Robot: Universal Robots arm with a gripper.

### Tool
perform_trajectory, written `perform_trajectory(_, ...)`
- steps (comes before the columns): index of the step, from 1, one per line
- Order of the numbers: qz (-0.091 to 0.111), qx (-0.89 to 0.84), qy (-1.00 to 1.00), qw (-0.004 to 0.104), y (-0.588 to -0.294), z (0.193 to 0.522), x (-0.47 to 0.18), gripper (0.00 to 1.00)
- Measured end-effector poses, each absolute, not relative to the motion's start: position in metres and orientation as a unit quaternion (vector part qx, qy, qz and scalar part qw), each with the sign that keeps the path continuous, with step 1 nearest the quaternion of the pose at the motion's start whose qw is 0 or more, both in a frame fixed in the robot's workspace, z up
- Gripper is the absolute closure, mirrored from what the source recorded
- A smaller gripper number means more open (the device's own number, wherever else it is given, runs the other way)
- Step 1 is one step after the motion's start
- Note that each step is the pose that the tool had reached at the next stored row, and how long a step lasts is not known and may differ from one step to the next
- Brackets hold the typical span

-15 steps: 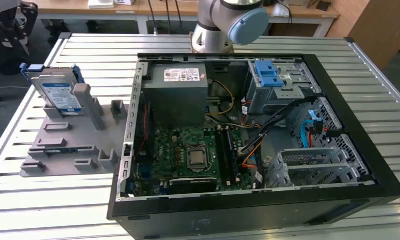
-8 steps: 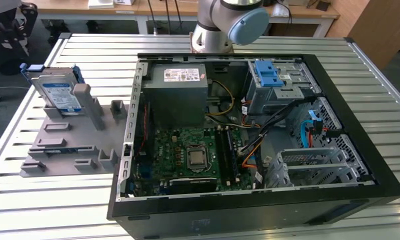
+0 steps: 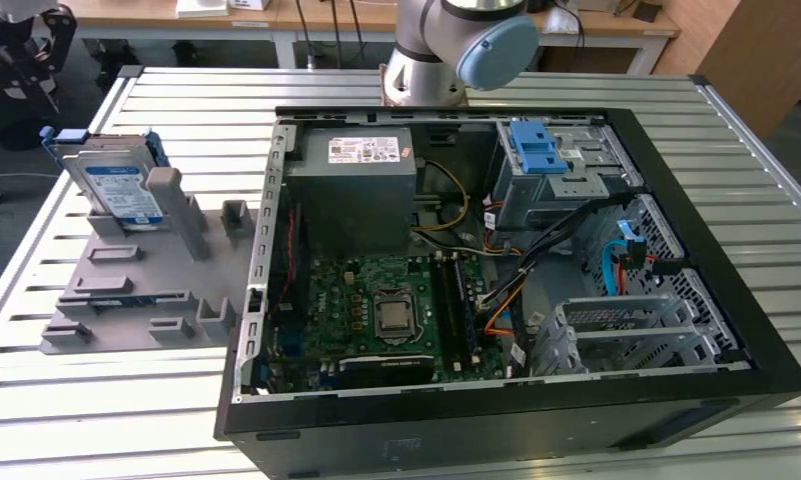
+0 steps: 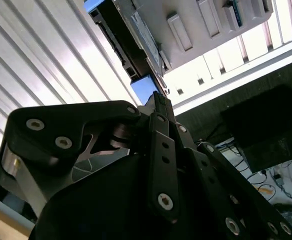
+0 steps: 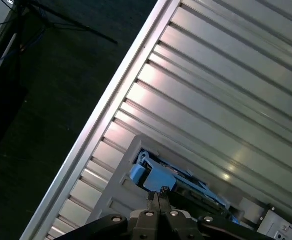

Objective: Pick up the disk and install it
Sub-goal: 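Pick up the disk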

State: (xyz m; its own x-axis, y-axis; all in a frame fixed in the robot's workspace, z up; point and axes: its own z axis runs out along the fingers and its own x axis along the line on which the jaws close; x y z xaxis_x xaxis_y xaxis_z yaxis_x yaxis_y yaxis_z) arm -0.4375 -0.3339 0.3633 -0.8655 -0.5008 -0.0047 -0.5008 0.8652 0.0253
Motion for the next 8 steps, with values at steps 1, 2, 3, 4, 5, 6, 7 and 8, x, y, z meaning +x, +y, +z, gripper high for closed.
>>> perform_trajectory(1,-0.013,0.268,-0.963,0.001,-0.3339,0.3631,-0.4375,0.89)
perform_trajectory(2,-0.013,0.277,-0.961,0.001,-0.3339,0.3630,-0.4375,0.89)
perform_trajectory(3,-0.013,0.285,-0.958,0.001,-0.3339,0.3629,-0.4375,0.89)
perform_trajectory(4,-0.013,0.294,-0.956,0.001,-0.3339,0.3628,-0.4375,0.89)
perform_trajectory(5,-0.013,0.302,-0.953,0.002,-0.3339,0.3627,-0.4375,0.89)
perform_trajectory(6,-0.013,0.311,-0.950,0.002,-0.3339,0.3626,-0.4375,0.89)
perform_trajectory(7,-0.013,0.320,-0.947,0.002,-0.3339,0.3625,-0.4375,0.89)
perform_trajectory(8,-0.013,0.329,-0.944,0.002,-0.3339,0.3624,-0.4375,0.89)
